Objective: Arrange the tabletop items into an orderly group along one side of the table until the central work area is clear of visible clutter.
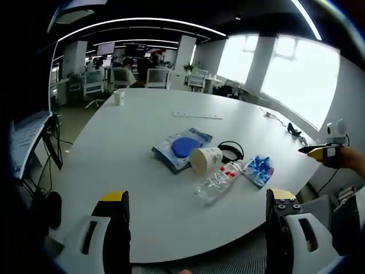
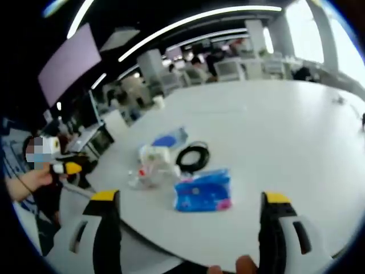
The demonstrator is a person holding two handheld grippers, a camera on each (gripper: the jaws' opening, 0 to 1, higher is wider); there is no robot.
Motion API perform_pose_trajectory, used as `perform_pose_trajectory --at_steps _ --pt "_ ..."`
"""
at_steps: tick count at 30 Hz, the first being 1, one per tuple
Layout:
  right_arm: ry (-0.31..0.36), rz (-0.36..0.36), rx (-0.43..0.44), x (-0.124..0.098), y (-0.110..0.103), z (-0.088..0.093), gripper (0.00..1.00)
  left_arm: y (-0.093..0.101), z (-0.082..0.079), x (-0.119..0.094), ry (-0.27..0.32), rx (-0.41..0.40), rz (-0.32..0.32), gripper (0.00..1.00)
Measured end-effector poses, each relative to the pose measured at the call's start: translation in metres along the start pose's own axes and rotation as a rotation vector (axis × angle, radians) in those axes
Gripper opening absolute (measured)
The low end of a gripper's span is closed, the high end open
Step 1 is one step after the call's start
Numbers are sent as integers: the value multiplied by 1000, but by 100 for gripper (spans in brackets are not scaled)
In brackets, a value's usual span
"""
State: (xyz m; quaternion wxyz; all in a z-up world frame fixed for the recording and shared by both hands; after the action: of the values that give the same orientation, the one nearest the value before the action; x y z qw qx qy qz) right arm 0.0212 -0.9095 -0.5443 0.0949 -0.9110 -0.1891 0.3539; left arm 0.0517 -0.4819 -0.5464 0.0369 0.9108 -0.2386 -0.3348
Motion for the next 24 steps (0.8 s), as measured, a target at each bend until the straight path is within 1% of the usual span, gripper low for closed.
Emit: perform_pose_trajectory --at_steps 3,5,7,10,12,15,21,24 --pt "-4 -9 24 -2 3 1 99 1 0 -1 -7 -5 -5 100" --pt "9 -12 28 -5 5 1 99 4 0 -3 -8 -3 -7 100" --pt "4 -13 39 -7 9 1 99 5 1 -4 -20 -3 -15 100" --pt "5 -22 42 -10 13 1 99 5 2 -4 -15 -11 -23 100" --pt "9 -30 35 -11 13 0 99 8 2 -6 -16 -13 -31 100" --pt "12 -47 31 -11 14 0 99 11 2 -7 -22 4 -42 100" --pt "-5 -85 16 -7 16 6 98 15 -2 -12 -9 23 -60 100" --pt "-3 -74 25 -7 15 6 98 14 -4 -11 -2 37 -51 100"
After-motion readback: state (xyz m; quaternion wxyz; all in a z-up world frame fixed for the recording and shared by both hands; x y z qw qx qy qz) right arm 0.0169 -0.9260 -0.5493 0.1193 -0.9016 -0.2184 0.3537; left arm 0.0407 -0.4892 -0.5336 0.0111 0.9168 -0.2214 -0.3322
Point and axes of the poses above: the point that each gripper's makers call its tool centre point, and the gripper's own axes: x roughly forward along the fingers, y roughly to its right, z roughly out of its underside, the point moved 9 cm from there along -x, roughly backward along the fingers, and after that the axes turned 4 degrees about -y, right-handed, at the moved point
